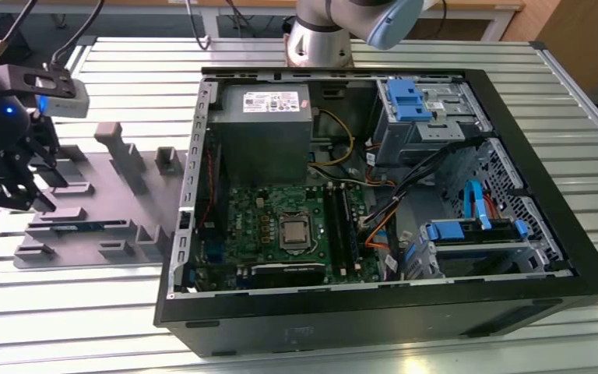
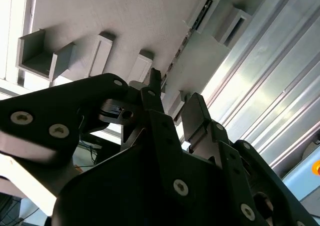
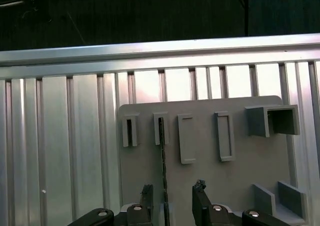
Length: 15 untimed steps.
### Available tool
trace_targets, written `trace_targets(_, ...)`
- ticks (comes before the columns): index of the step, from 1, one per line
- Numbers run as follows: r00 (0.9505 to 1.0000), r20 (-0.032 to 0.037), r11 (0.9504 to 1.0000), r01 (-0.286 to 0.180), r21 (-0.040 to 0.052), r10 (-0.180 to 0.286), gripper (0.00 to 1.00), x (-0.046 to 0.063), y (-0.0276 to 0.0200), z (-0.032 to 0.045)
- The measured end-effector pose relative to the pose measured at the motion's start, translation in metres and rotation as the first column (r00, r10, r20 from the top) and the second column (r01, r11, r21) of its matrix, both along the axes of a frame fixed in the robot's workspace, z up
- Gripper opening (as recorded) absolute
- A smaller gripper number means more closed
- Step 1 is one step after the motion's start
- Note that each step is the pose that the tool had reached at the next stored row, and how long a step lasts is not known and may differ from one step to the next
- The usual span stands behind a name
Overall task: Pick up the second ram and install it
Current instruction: 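Pick up the second ram and move it above second insertion slot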
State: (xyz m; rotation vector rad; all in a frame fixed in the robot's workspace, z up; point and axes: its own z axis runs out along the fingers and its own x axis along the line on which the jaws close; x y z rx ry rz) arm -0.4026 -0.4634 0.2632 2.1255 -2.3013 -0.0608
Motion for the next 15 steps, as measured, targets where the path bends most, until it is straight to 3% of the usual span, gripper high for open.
trace_targets(15, 1.0, 0.0005, 1.0, -0.001, -0.0091, 0.001, 0.44, 0.001, 0.0, -0.0232)
